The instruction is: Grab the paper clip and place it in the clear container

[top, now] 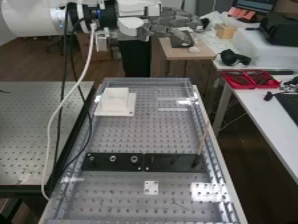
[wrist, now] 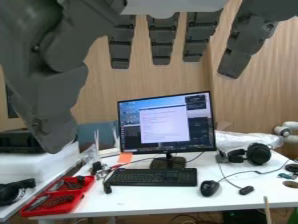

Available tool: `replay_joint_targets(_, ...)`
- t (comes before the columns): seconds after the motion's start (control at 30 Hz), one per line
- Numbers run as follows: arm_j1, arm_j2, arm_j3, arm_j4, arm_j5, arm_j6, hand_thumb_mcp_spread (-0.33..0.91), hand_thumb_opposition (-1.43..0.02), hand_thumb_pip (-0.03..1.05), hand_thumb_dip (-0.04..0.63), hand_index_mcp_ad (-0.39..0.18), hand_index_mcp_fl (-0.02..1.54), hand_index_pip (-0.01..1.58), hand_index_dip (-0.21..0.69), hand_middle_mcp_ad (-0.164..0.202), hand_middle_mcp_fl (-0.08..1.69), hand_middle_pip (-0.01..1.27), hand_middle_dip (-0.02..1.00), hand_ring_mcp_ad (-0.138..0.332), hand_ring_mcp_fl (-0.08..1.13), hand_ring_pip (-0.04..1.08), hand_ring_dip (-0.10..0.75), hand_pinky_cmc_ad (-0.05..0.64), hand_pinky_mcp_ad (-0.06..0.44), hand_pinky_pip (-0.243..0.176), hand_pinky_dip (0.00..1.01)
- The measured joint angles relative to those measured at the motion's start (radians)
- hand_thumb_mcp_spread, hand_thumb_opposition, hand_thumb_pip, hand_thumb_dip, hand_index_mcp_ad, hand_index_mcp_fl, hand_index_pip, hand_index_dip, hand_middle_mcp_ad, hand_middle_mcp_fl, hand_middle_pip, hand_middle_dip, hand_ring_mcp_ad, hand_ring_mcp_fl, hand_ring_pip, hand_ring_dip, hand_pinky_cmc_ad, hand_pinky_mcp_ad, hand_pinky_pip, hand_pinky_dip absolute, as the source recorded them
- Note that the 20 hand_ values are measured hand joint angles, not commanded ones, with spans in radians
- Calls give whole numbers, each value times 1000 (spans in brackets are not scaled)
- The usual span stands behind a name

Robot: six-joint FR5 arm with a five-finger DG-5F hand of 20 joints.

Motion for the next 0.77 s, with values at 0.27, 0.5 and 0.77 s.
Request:
replay_joint_targets(0.27, -10, 7, 2, -10, 3, -29, 265, -775, 524, 218, -164, 73, 182, 171, 66, 12, 124, 171, 127, 0, 89, 110, 379, 290, -105, 442)
replay_joint_targets(0.5, -25, 19, -5, -2, 10, -38, 264, -775, 508, 197, -152, 75, 159, 171, 70, 10, 124, 175, 136, 0, 91, 110, 379, 297, -105, 443)
replay_joint_targets(0.77, -32, 20, -12, -1, 5, -36, 265, -775, 504, 188, -152, 75, 150, 171, 66, 12, 124, 175, 133, 0, 91, 110, 394, 297, -105, 450)
